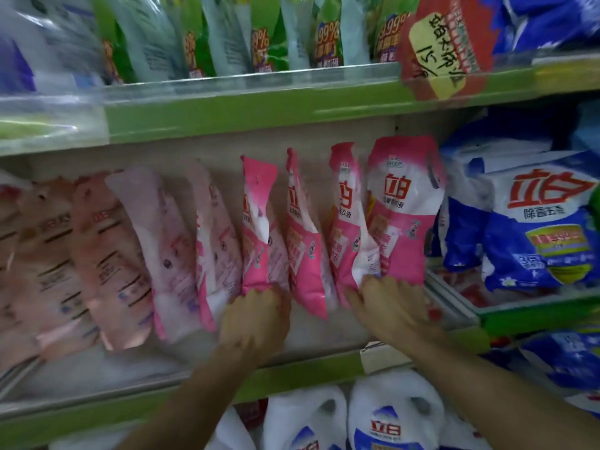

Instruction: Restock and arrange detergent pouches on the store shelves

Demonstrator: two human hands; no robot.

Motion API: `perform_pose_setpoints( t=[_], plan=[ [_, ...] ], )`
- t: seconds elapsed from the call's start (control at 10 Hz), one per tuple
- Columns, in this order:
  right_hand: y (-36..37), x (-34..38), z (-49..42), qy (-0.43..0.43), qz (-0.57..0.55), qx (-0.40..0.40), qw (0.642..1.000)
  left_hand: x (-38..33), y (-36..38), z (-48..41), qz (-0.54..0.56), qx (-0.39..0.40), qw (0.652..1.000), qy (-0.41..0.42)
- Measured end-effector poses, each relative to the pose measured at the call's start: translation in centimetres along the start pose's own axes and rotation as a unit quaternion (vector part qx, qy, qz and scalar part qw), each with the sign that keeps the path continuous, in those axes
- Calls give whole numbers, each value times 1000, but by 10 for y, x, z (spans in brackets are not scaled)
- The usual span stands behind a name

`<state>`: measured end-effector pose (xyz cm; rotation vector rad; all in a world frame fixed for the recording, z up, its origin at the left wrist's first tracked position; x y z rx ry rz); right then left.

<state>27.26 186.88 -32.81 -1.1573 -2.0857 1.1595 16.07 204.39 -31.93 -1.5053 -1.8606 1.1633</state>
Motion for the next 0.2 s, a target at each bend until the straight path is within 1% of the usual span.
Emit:
perform_pose_setpoints(
  t=[0.1,0.2],
  plan=[
    [-16,-2,4,-20,9,25,999,-5,-23,4,27,8,1000,-7],
    [-42,-4,8,-47,6,70,996,-11,-52,6,46,33,997,-50]
  ],
)
Point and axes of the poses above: each hand's wrist, its own z-axis away from the middle knuckle, its own y-axis out of the palm, x = y × z, the point moved 2 cm from there along -z, towards the middle knuckle, and after that the axes turned 8 degrees about z, right-handed, at the moved point
